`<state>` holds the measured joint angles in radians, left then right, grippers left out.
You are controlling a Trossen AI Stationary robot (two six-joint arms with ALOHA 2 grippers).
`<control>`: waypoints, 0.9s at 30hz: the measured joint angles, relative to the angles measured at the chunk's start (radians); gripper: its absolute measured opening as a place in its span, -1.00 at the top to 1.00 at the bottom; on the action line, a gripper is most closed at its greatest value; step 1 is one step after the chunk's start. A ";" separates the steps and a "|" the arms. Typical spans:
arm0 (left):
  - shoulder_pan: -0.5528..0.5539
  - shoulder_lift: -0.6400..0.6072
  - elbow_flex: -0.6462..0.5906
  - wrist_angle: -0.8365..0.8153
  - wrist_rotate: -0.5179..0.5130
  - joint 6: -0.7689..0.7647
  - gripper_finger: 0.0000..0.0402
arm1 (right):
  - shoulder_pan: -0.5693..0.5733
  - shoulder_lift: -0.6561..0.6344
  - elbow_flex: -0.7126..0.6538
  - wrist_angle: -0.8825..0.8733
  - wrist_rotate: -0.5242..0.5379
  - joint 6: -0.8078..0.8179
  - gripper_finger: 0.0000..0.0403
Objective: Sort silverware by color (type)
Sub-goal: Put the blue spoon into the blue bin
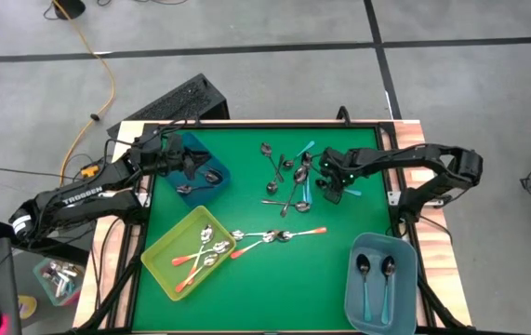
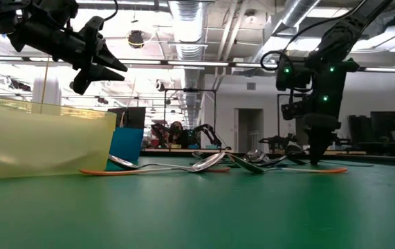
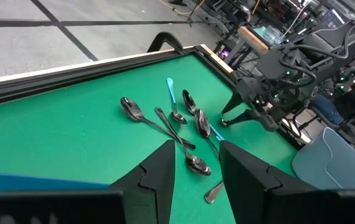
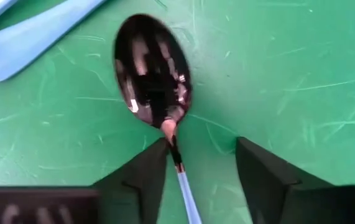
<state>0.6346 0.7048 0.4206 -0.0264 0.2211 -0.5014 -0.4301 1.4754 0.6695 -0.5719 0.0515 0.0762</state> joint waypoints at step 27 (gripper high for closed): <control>0.000 0.000 0.000 -0.038 -0.108 -0.041 0.45 | 0.058 -0.081 0.274 -0.075 -0.012 0.168 0.97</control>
<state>0.6342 0.7052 0.4210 -0.0639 0.1135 -0.5427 -0.3724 1.3939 0.9434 -0.6472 0.0399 0.2438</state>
